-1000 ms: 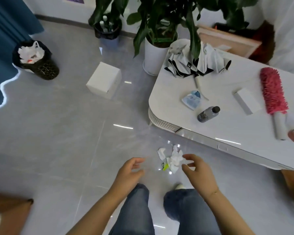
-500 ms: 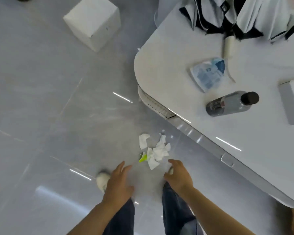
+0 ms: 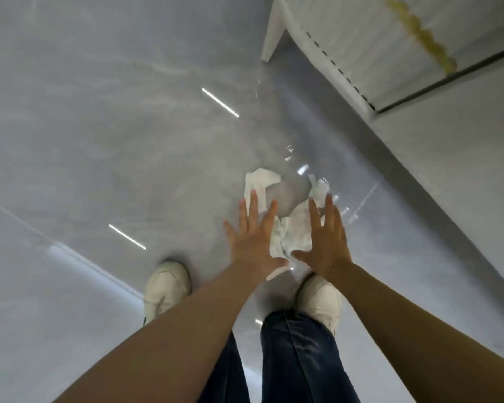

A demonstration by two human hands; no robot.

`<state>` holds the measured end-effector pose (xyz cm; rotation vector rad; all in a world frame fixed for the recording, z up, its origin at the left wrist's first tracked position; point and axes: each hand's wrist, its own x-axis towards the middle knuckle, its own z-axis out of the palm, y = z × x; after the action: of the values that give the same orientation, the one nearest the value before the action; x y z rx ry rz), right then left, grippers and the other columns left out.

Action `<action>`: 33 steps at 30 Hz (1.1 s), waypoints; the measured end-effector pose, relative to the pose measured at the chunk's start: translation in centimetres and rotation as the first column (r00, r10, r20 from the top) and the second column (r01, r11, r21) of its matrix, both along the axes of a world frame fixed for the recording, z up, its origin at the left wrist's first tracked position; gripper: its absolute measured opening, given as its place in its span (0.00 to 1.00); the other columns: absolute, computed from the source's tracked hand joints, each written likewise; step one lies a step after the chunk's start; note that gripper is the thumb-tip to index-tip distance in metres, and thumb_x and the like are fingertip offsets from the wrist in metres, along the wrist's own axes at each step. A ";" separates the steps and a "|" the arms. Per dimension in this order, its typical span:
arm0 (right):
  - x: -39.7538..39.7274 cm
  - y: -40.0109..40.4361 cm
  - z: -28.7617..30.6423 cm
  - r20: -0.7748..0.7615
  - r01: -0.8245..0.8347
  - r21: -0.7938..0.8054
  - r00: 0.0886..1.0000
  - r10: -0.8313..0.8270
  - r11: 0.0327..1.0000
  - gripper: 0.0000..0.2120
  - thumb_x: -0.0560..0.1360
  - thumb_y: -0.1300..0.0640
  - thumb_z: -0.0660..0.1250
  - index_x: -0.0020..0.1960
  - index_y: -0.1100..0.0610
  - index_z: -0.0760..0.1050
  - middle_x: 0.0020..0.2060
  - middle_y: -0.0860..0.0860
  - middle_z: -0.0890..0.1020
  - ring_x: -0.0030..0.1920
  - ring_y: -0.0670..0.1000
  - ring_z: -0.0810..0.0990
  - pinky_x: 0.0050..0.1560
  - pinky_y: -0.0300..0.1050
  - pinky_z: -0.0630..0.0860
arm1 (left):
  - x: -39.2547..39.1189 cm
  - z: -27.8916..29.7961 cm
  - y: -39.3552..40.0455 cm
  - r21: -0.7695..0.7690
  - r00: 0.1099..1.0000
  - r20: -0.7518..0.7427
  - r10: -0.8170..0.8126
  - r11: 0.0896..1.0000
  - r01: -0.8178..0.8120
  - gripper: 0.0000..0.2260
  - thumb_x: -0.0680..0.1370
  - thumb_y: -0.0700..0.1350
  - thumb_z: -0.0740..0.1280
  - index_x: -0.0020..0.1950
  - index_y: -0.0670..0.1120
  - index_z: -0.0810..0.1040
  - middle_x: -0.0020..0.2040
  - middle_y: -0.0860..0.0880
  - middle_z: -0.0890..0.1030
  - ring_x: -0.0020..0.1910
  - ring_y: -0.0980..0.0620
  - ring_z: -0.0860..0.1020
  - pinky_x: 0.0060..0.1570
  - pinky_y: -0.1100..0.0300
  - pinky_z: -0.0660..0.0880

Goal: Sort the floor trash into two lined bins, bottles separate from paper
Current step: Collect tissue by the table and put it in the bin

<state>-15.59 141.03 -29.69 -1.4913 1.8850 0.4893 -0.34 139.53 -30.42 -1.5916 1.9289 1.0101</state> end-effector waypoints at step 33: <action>3.9 -3.2 42.3 0.573 0.786 0.344 0.258 -0.778 0.514 0.10 0.76 0.66 0.61 0.56 0.58 0.74 0.49 0.57 0.78 0.48 0.57 0.77 0.42 0.43 0.75 | 6.6 43.0 -4.0 0.376 0.134 -0.353 0.926 0.271 -0.886 0.05 0.72 0.33 0.71 0.43 0.43 0.80 0.39 0.49 0.81 0.36 0.54 0.78 0.34 0.66 0.77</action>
<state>-11.74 137.84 12.56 -0.3832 1.6957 -0.5213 6.24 135.55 12.63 -2.7441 0.8161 2.1500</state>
